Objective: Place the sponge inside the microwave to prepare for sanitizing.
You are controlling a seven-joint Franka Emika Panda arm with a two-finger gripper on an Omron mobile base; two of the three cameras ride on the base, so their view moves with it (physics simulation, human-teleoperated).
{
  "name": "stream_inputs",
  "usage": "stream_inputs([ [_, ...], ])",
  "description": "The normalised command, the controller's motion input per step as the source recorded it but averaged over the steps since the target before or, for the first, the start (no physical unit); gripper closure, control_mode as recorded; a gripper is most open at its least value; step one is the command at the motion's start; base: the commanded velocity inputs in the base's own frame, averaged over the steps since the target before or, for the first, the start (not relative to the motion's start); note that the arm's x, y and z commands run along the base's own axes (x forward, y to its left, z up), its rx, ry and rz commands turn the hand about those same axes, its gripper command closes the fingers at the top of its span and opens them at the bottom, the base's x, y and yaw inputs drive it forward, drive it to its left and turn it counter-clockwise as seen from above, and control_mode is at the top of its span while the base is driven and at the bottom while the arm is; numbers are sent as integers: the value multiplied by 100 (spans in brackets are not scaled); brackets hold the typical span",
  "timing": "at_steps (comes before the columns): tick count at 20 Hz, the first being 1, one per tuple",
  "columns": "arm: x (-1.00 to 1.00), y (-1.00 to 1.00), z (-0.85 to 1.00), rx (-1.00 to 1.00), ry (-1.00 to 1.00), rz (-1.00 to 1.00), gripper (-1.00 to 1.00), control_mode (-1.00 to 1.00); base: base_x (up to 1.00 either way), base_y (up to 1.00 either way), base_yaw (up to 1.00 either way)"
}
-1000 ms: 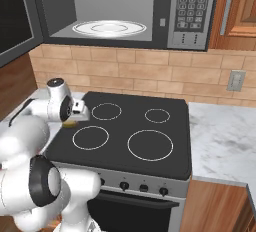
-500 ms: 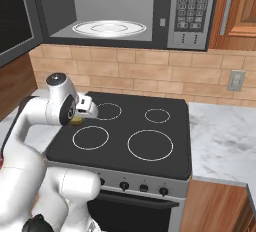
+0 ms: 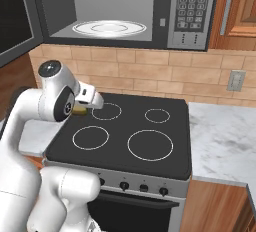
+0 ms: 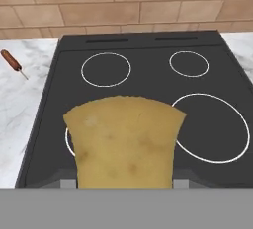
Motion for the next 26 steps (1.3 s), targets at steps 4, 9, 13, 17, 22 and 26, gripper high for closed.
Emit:
stream_inputs([
  [4, -25, -17, 99, 1, 0, -7, 100, -100, 0, 0, 0],
  [9, -27, -3, 76, 0, -11, -1, 100, -100, 0, 0, 0],
  [13, -33, -3, 74, -1, -19, 0, 100, -100, 0, 0, 0],
  [17, -15, 0, 47, 0, -13, 0, 100, -100, 0, 0, 0],
  [22, 0, 0, 33, -4, -16, 0, 100, -100, 0, 0, 0],
  [26, 0, 0, 64, -3, -8, 0, 100, -100, 0, 0, 0],
])
